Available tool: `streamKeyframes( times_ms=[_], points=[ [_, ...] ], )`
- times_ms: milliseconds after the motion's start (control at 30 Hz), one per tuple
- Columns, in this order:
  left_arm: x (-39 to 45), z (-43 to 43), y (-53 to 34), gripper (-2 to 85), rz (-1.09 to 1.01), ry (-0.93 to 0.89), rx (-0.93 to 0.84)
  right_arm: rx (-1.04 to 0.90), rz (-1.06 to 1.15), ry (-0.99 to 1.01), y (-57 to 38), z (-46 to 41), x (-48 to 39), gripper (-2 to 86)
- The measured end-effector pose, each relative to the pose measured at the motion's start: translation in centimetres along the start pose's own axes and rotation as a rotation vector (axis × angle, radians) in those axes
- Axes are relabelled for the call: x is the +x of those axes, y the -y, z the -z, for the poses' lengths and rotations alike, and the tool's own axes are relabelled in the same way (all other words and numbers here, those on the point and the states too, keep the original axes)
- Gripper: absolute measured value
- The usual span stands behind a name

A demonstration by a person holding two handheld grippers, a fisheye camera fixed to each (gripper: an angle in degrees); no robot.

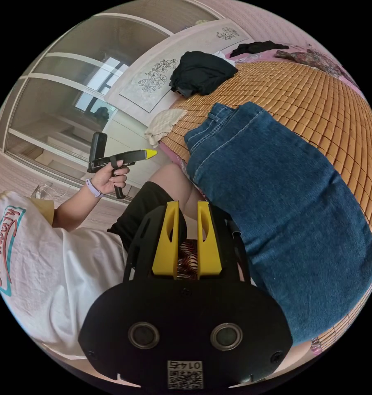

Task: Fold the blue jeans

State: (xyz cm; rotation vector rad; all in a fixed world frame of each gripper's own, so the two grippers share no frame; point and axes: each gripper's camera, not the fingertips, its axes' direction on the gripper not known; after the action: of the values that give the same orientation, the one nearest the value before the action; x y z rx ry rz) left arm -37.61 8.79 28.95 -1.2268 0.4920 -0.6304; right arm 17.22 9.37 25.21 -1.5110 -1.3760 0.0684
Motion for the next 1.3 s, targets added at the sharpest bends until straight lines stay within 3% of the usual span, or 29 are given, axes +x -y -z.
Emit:
streamKeyframes(
  times_ms=[133, 200, 267, 600, 733, 1000, 1100, 1200, 1300],
  points=[
    [0.3, -3.7, 1.1, 5.2, 0.008, 0.019, -0.063, 0.051, -0.123, -0.017, -1.1, 2.1, 0.1, 6.8],
    [0.6, -5.4, 1.1, 8.0, 0.024, 0.115, -0.102, 0.062, -0.159, -0.015, -1.3, 2.2, -0.2, 6.8],
    [1.3, -5.4, 0.4, 10.1, 0.026, 0.135, -0.063, 0.056, -0.181, -0.003, -1.0, 1.9, -0.8, 6.8],
    [2.5, -4.7, -2.8, 7.5, 0.033, 0.138, -0.112, 0.006, -0.087, 0.002, 7.1, -0.3, -6.1, 7.4],
    [3.2, -2.7, -3.7, 4.3, 0.008, 0.003, -0.070, 0.031, -0.037, 0.005, 12.1, 0.1, -8.3, 8.5],
    [10.5, -3.3, -6.2, 0.0, -0.233, -0.017, -0.087, 0.073, -0.034, -0.134, 21.4, -0.8, -12.4, 14.2],
    [12.1, -4.0, -7.3, -0.3, -0.288, 0.003, -0.108, 0.083, -0.082, -0.201, 24.0, -1.9, -13.0, 11.0],
    [12.0, -4.0, -8.1, -0.5, -0.274, 0.003, -0.106, -0.003, -0.101, -0.196, 26.4, -4.0, -13.5, 7.7],
    [11.1, -2.7, -8.6, -0.6, -0.227, 0.000, -0.062, -0.094, -0.089, -0.319, 28.0, -5.5, -14.6, 4.5]
  ],
)
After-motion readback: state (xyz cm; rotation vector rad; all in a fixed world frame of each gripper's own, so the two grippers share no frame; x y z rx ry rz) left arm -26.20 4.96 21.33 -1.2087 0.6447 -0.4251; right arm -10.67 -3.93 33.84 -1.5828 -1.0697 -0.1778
